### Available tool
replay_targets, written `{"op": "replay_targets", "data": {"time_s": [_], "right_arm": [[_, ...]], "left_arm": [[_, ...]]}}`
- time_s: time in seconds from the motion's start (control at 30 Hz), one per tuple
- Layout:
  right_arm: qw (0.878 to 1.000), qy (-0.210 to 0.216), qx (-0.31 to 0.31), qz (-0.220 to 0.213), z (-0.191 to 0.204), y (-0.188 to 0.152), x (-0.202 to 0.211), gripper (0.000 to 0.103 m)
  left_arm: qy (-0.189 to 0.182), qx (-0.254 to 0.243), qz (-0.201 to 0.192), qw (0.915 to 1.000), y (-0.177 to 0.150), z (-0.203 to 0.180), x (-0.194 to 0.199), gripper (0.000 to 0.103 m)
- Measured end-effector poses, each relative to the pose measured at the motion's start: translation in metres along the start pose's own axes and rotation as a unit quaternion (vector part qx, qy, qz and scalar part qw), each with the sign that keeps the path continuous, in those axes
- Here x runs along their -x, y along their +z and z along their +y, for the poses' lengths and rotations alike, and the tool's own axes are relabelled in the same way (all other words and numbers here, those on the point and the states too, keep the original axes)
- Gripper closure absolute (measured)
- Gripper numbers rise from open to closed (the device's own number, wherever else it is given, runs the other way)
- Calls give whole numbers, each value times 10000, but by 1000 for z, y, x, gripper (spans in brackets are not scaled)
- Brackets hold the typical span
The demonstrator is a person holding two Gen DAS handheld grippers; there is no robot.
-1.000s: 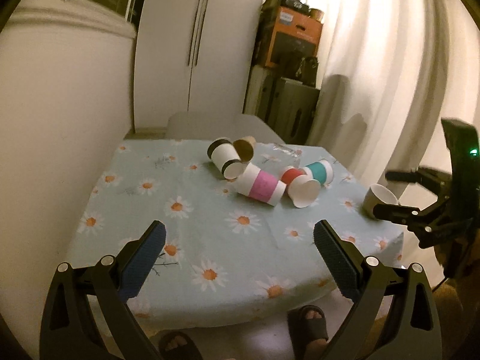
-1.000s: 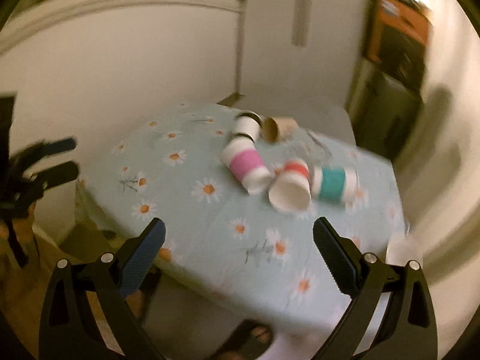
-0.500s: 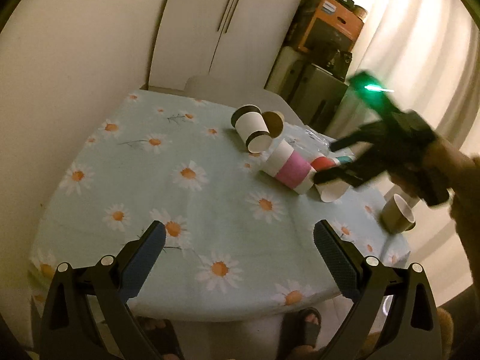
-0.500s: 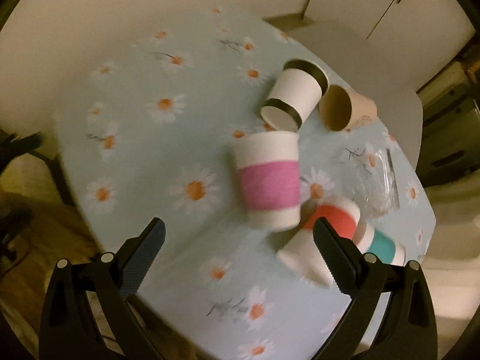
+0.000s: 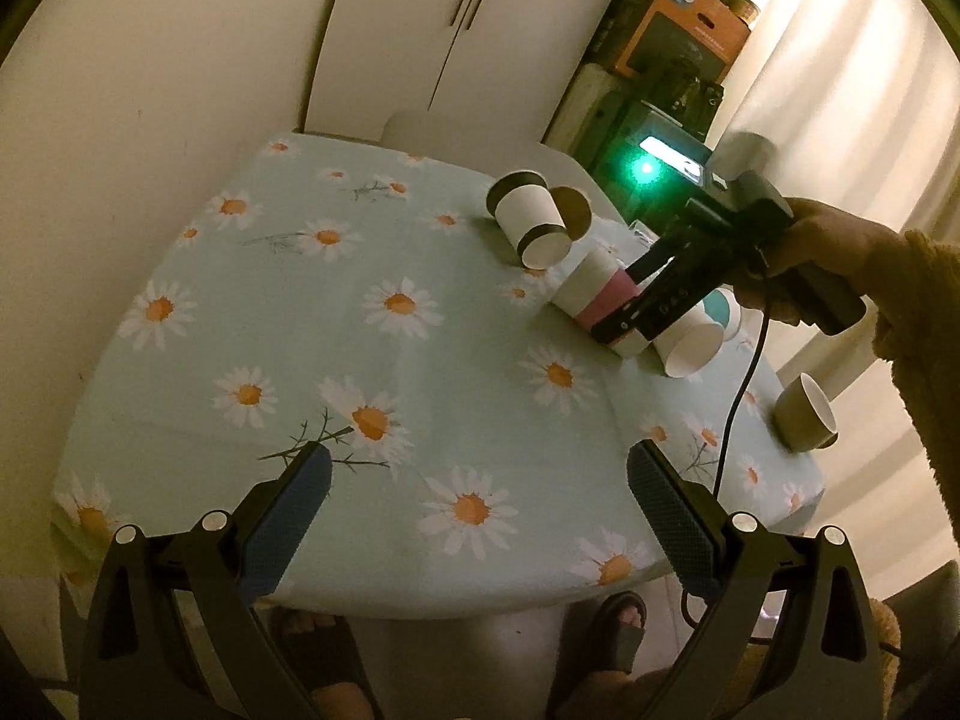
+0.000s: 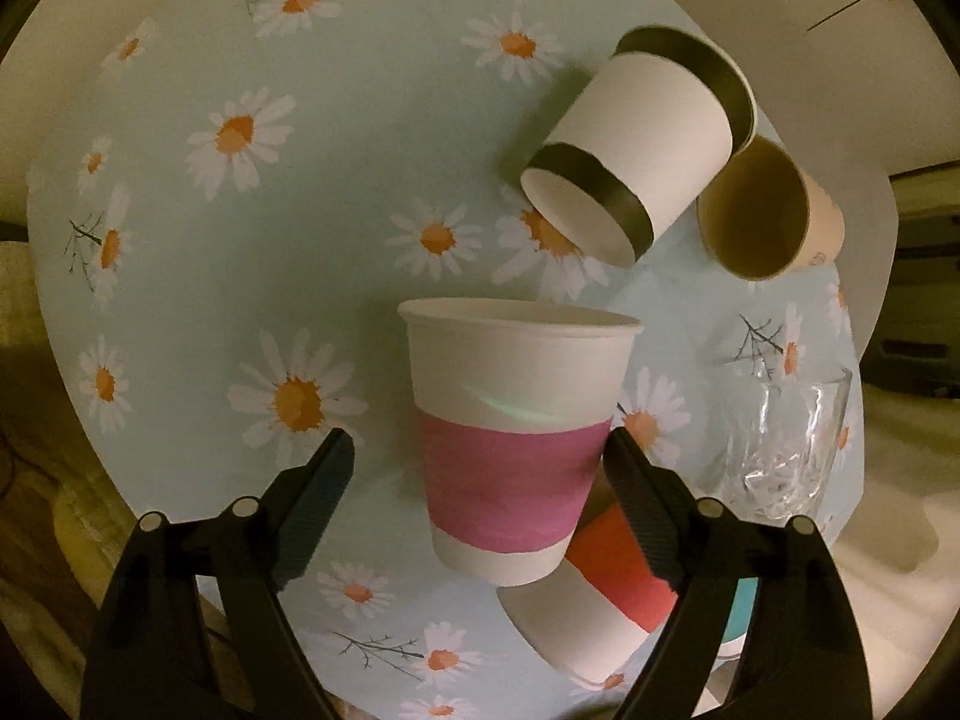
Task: Flip cup upright
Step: 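Close the right gripper on the pink-banded cup and lift it, then rotate the pink-banded cup upright and set it on the tablecloth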
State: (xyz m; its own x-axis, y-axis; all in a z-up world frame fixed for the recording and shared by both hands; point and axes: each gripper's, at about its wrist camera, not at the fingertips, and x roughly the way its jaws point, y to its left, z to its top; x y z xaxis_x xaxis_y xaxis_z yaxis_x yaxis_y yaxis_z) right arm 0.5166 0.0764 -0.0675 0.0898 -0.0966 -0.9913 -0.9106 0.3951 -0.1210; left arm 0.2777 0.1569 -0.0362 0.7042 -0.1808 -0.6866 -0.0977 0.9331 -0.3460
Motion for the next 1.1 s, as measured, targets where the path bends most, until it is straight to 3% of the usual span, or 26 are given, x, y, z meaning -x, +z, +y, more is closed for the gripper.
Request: {"op": "replay_targets", "data": {"time_s": [0.07, 0.1, 0.33, 0.67, 0.87, 0.97, 1.1], "right_arm": [[10000, 12, -10, 49, -4, 2, -3, 29], [10000, -2, -6, 65, -5, 2, -6, 39], [9997, 68, -176, -136, -4, -10, -4, 40], [9900, 952, -701, -771, 8, -58, 30, 40], [9650, 1605, -1406, -1522, 21, -99, 49, 40], [9430, 2098, -2002, -1631, 32, -105, 44, 40], [9076, 2654, -2917, -1441, 38, -120, 17, 40]], "left_arm": [[-22, 59, 10, 10000, 0, 1, 0, 7], [-48, 60, 19, 10000, 0, 1, -1, 7], [-184, 117, 87, 9997, -1, 0, -3, 7], [-300, 14, 152, 9994, -3, -8, -7, 7], [-386, -224, 255, 9987, -7, -17, -8, 7], [-439, -215, 318, 9983, -9, -18, -8, 7], [-495, -226, 465, 9974, -12, -20, -11, 7]]}}
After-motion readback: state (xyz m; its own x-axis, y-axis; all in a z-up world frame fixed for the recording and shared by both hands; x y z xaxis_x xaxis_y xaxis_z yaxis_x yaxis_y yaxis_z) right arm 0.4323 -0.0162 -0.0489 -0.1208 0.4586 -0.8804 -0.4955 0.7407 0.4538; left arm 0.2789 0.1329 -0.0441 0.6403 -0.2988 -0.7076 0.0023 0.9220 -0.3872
